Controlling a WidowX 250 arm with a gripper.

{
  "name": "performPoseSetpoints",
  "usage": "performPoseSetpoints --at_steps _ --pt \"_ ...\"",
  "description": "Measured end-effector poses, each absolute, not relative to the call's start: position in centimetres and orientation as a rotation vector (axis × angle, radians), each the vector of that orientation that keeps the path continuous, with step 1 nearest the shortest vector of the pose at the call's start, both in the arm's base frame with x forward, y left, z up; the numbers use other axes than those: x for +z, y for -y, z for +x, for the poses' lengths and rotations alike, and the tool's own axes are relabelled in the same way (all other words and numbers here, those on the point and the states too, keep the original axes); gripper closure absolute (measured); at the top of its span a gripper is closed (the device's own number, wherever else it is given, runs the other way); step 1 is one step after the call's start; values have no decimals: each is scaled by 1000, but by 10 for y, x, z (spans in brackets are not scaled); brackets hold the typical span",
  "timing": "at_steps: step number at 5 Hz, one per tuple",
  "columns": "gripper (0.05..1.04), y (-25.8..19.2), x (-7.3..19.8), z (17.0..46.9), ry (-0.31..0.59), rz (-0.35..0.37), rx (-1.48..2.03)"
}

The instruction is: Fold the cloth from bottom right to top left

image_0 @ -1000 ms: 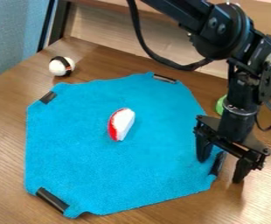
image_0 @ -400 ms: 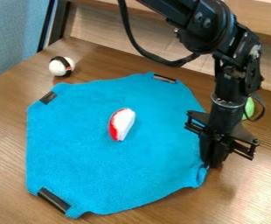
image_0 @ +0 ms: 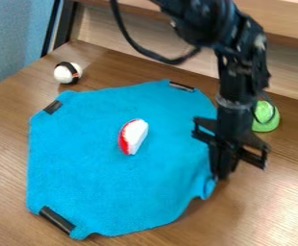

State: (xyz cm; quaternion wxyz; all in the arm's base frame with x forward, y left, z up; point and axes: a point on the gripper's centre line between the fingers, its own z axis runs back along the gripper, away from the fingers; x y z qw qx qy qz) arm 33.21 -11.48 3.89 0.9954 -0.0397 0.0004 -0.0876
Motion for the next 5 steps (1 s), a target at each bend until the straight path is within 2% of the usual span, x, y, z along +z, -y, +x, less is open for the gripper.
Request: performPoseSetpoints --at_steps 1,2,5 --pt "1024 90 70 335 39 -95 -152" --pt "1024 73 86 332 33 -111 -148" --pt "1024 -8 108 320 27 -115 -21"
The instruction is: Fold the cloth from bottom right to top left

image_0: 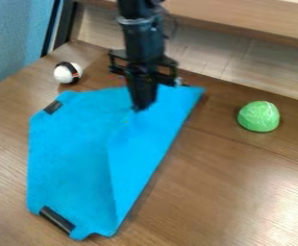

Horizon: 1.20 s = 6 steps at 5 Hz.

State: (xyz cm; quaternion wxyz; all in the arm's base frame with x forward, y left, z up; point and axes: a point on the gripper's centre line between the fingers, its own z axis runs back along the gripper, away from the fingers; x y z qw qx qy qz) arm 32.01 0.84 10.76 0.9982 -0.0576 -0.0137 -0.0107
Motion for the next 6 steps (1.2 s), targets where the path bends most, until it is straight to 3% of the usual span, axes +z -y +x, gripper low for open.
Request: performPoseSetpoints --at_steps 2,4,5,6 --pt "1025 -59 115 316 24 -120 39" --pt "1025 -104 97 325 -25 -128 79" --pt "1025 -116 73 327 -71 -112 64" --pt "1025 -126 52 328 -42 -24 38"
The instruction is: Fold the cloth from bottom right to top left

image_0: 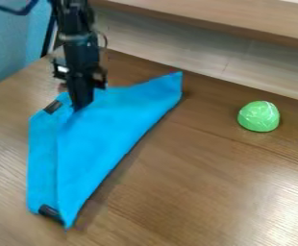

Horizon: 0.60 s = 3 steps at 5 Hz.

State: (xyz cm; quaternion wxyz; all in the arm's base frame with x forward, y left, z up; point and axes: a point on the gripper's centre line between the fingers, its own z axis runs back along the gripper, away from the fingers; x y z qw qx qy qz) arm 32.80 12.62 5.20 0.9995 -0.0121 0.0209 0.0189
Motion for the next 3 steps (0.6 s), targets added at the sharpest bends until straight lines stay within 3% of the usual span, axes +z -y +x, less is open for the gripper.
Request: performPoseSetpoints --at_steps 1,2,3 --pt "1025 -120 27 325 32 82 -49" --pt "997 -118 28 325 119 128 -80" --pt "838 -111 32 323 167 99 -66"
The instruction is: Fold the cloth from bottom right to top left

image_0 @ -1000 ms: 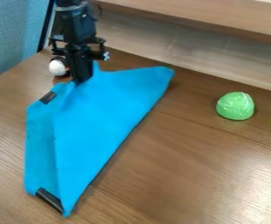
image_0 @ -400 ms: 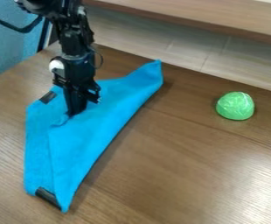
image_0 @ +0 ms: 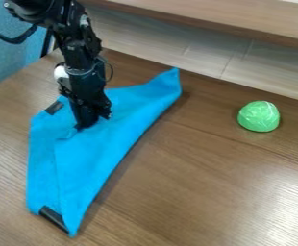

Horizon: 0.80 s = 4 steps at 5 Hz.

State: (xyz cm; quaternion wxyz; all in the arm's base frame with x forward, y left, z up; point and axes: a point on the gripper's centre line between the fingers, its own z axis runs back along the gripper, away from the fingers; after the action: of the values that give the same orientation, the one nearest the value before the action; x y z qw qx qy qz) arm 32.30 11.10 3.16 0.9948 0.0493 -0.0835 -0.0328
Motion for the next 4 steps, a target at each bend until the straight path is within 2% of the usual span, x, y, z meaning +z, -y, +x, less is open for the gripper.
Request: performPoseSetpoints --at_steps 1,2,3,4 --pt "568 -108 47 320 230 49 -50" --pt "262 -111 55 318 248 30 -29" --pt "71 -116 57 313 241 2 1" --pt "74 -118 67 312 258 -15 4"
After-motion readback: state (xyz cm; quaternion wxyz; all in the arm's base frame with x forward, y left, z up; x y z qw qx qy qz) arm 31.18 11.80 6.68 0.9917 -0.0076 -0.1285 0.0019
